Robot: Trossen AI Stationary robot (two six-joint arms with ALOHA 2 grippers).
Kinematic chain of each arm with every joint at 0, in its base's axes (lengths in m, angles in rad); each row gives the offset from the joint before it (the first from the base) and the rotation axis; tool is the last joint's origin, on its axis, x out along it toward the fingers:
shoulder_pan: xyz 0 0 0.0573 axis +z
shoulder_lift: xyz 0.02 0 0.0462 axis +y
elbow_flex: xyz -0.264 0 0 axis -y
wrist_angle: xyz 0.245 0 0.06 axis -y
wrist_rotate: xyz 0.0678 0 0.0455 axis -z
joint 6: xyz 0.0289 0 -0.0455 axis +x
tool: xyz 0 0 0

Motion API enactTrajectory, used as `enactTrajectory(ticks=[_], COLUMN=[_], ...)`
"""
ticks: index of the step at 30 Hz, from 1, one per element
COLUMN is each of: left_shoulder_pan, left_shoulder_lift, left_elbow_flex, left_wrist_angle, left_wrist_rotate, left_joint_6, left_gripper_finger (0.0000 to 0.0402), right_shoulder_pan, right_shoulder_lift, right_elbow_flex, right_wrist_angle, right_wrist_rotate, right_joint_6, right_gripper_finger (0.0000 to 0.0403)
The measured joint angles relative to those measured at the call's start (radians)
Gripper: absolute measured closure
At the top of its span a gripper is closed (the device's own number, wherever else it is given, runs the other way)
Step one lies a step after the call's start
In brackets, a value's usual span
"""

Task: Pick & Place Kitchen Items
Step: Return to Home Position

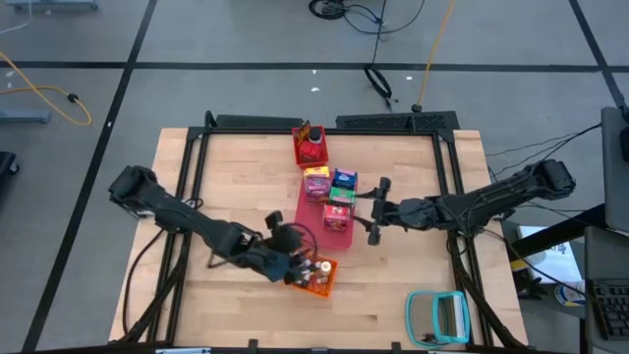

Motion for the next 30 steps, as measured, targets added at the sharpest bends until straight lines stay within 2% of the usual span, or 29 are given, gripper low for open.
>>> enactTrajectory(ticks=[3, 6, 9, 11, 17, 22, 30], left_shoulder_pan=[-0.016, -0.038, -0.056, -0.059, -0.058, -0.072, -0.096], left_shoulder_lift=[-0.069, -0.142, -0.231, -0.295, -0.567, -0.815, -1.162], left_elbow_flex=[0.001, -0.011, -0.053, -0.096, -0.319, -0.530, -0.828], left_wrist_angle=[-0.056, -0.117, -0.198, -0.186, -0.179, -0.026, 0.206], left_wrist_rotate=[-0.103, -0.183, -0.200, -0.204, -0.216, -0.216, -0.222], left_joint_6=[0.011, 0.028, 0.029, 0.025, -0.012, 0.027, 0.149], left_gripper_finger=[0.0199, 0.0197, 0.0199, 0.0199, 0.0199, 0.0197, 0.0197], right_shoulder_pan=[0.001, 0.001, 0.001, 0.001, 0.002, 0.002, -0.007], right_shoulder_lift=[-0.065, -0.159, -0.263, -0.338, -0.581, -0.764, -1.023], right_elbow_flex=[0.000, 0.000, -0.002, -0.018, -0.141, -0.258, -0.345], right_wrist_angle=[-0.086, -0.193, -0.287, -0.327, -0.349, -0.327, -0.362], right_wrist_rotate=[0.058, 0.056, 0.056, 0.053, 0.050, -0.001, -0.001], right_joint_6=[0.020, 0.031, 0.050, 0.071, 0.113, 0.135, 0.123], right_gripper_finger=[0.0161, 0.0161, 0.0161, 0.0161, 0.0161, 0.0161, 0.0161])
